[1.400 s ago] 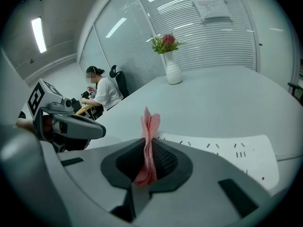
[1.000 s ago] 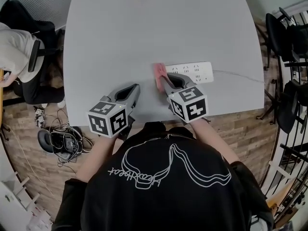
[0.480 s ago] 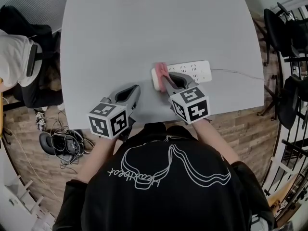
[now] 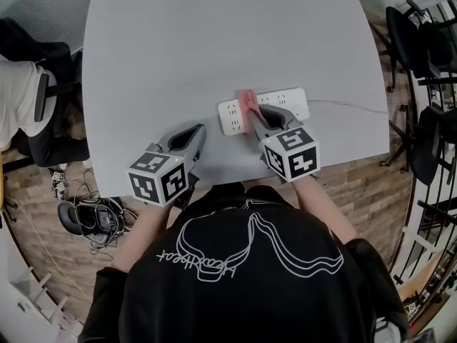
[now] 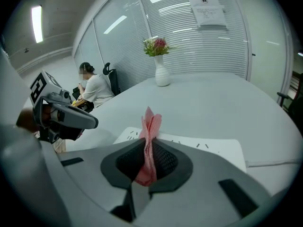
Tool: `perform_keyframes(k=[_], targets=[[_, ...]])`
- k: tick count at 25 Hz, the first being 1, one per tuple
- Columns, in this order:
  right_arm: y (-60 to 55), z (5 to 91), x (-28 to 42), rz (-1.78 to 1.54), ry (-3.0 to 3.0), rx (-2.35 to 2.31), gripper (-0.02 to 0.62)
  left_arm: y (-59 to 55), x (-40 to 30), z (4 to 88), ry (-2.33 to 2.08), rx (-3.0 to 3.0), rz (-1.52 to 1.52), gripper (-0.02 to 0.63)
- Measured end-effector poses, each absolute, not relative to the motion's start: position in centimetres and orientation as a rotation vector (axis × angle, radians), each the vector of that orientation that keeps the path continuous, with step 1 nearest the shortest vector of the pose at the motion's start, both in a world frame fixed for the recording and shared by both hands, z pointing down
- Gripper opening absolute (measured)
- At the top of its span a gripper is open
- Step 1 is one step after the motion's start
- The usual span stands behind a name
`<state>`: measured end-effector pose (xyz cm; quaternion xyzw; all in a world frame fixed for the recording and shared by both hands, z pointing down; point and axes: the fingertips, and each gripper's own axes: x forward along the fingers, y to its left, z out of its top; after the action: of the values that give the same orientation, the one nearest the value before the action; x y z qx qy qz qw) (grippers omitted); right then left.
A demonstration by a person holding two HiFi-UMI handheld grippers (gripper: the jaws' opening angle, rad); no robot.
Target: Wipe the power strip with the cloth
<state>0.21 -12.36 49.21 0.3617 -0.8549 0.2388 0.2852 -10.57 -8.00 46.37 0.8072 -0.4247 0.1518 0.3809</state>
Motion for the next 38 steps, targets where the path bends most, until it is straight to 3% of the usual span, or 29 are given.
perform_keyframes(k=[38], targets=[[-14.2, 49.3, 12.9, 0.617, -2.127, 1.218, 0.041, -7.0, -7.3, 45.6, -1.059, 2.085, 0.389, 0.015]])
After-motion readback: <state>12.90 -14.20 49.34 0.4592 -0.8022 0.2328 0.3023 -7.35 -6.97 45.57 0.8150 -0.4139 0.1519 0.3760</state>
